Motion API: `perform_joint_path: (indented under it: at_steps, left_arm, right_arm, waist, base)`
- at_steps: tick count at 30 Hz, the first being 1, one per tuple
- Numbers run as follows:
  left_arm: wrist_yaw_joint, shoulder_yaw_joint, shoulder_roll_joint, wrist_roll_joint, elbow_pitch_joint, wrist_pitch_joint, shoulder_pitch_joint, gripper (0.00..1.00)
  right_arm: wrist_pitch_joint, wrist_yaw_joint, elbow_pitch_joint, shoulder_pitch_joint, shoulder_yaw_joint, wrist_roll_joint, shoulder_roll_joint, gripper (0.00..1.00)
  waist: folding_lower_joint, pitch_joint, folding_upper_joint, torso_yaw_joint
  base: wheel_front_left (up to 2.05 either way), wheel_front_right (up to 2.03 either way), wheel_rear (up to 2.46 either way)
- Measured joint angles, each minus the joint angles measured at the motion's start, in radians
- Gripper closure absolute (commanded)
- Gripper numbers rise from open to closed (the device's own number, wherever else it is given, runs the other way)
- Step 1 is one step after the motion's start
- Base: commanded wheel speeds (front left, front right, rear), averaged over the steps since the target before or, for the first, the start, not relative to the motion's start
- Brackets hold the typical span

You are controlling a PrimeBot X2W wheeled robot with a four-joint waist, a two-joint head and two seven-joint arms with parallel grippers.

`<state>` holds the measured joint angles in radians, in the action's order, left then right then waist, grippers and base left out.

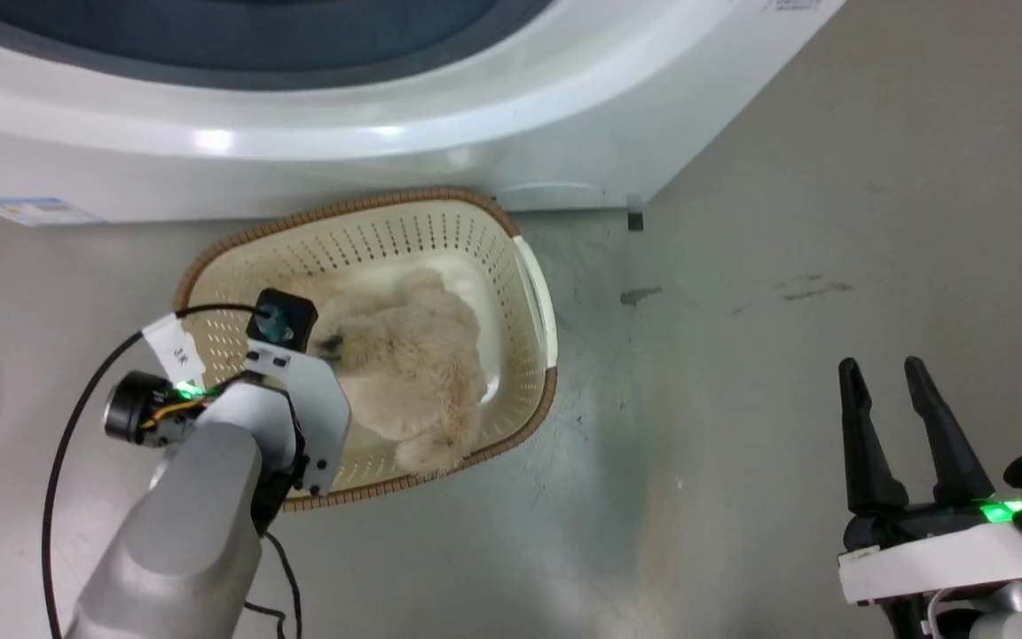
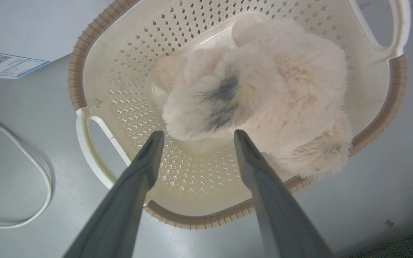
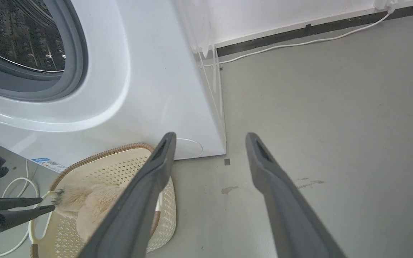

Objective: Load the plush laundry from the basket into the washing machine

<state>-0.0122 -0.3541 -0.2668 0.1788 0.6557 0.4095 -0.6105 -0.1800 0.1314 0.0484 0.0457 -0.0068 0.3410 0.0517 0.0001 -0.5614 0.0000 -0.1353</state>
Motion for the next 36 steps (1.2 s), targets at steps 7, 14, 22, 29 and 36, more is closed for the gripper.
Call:
perform_joint_path:
  at_steps: [7, 14, 22, 29, 36]
  left_arm:
    - [-0.008, -0.063, -0.036, -0.014, 0.038, 0.029, -0.071, 0.0]
    - [-0.017, -0.123, -0.064, -0.028, 0.072, 0.029, -0.152, 0.0]
    - [-0.049, -0.192, -0.07, -0.014, 0.146, 0.023, -0.256, 0.0]
    - [-0.08, -0.236, -0.078, 0.019, 0.214, 0.012, -0.323, 1.0]
    - [-0.098, -0.277, -0.072, 0.058, 0.278, -0.02, -0.374, 1.0]
  right_arm:
    - [-0.016, 0.0, 0.016, 0.009, 0.003, 0.031, 0.0, 0.0]
    - [-0.027, 0.0, 0.028, 0.026, 0.003, 0.057, 0.0, 0.0]
    - [-0.049, 0.0, 0.033, 0.037, 0.004, 0.101, 0.0, 0.0]
    - [-0.064, 0.0, 0.035, 0.051, 0.005, 0.13, 0.0, 0.0]
    - [-0.077, 0.0, 0.03, 0.071, 0.01, 0.145, 0.0, 0.0]
  waist:
    - [0.0, -0.068, 0.0, -0.003]
    - [0.0, -0.135, 0.0, -0.006]
    - [0.0, -0.224, 0.0, -0.013]
    - [0.0, -0.279, 0.0, -0.022]
    - [0.0, -0.295, 0.0, -0.018]
  base:
    - [0.0, 0.0, 0.0]
    - [0.0, 0.0, 0.0]
    - [0.0, 0.0, 0.0]
    - [0.0, 0.0, 0.0]
    - [0.0, 0.0, 0.0]
